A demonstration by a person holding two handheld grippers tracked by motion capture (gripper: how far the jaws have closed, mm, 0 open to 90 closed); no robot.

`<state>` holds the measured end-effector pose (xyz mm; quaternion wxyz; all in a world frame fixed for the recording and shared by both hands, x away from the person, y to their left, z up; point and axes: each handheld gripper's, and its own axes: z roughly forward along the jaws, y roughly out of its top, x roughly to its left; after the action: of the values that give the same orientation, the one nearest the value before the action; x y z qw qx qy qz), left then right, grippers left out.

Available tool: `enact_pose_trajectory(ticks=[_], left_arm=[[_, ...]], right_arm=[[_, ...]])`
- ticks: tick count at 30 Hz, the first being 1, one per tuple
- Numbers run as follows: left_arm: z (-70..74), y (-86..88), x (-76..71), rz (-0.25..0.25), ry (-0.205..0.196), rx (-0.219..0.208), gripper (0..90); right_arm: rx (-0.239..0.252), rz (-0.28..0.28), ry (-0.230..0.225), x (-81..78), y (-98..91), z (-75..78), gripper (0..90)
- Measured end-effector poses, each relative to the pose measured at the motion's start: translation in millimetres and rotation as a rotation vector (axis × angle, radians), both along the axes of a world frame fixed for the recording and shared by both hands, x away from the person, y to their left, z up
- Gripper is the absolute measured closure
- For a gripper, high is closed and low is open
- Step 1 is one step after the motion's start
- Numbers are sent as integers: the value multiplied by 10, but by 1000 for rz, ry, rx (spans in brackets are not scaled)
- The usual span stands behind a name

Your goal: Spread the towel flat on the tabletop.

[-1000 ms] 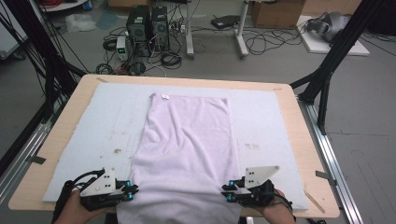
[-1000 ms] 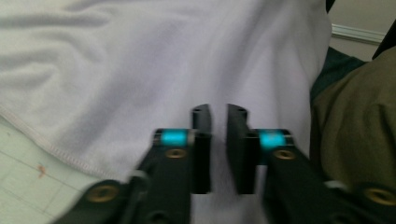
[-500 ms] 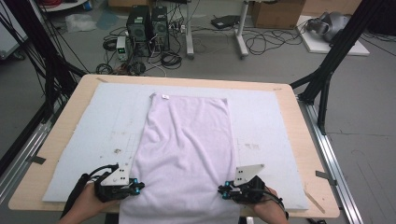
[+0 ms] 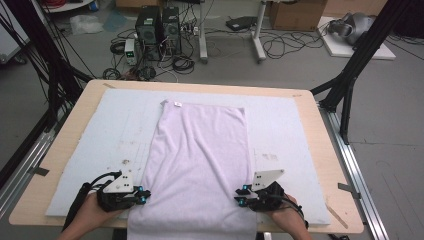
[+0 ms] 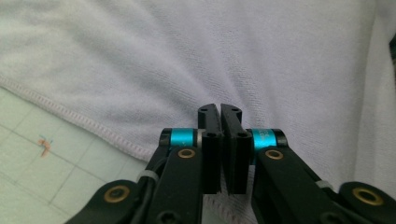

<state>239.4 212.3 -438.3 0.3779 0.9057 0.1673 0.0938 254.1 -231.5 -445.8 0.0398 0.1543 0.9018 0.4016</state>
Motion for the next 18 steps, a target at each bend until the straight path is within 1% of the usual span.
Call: enact_pose_trajectory(ticks=[1,2,3,4,5,6,7,8,9,10,11,12,13,14,15,16,17,18], left_arm=[[5,3,-4,-2,-1,2,882],[11,24,-19,-10,-2,3,885],[18,46,-39,-7,1,-1,886],[52,99,-93,-12,-3,-8,886],[81,135,-144,-10,-14,-23,886],[140,206,-241,-16,-20,-54,886],[163,233,-276,-19,-20,-68,880],[182,256,-295,-21,-23,-74,860],[191,263,-308,1,-28,-85,786],[191,262,-289,25,-26,-75,630],[175,255,-247,26,-22,-62,584],[152,235,-213,31,-18,-59,584],[128,211,-187,32,-9,-58,573],[94,170,-148,20,-1,-35,567],[71,139,-137,12,1,-25,588],[37,99,-126,-4,6,-6,651],[-2,62,-122,-17,9,6,733],[-9,55,-124,-24,8,-14,785]], right_arm=[[4,21,3,1,-7,-2,873],[-1,26,6,-6,-8,3,879],[-2,35,19,-16,-12,15,884],[2,43,24,-33,-19,27,887],[21,60,28,-85,-37,51,887],[33,65,31,-132,-44,71,886],[49,84,29,-208,-64,115,879],[58,86,29,-233,-71,136,864],[65,86,27,-249,-80,157,816],[74,71,12,-243,-89,181,752],[77,59,15,-223,-96,198,696],[58,33,3,-186,-95,203,671],[40,22,3,-160,-86,195,661],[27,25,-2,-141,-79,177,646],[12,25,0,-120,-59,137,645],[0,30,5,-116,-45,113,649],[-16,31,4,-111,-27,75,661],[-35,31,9,-109,-13,38,680]])
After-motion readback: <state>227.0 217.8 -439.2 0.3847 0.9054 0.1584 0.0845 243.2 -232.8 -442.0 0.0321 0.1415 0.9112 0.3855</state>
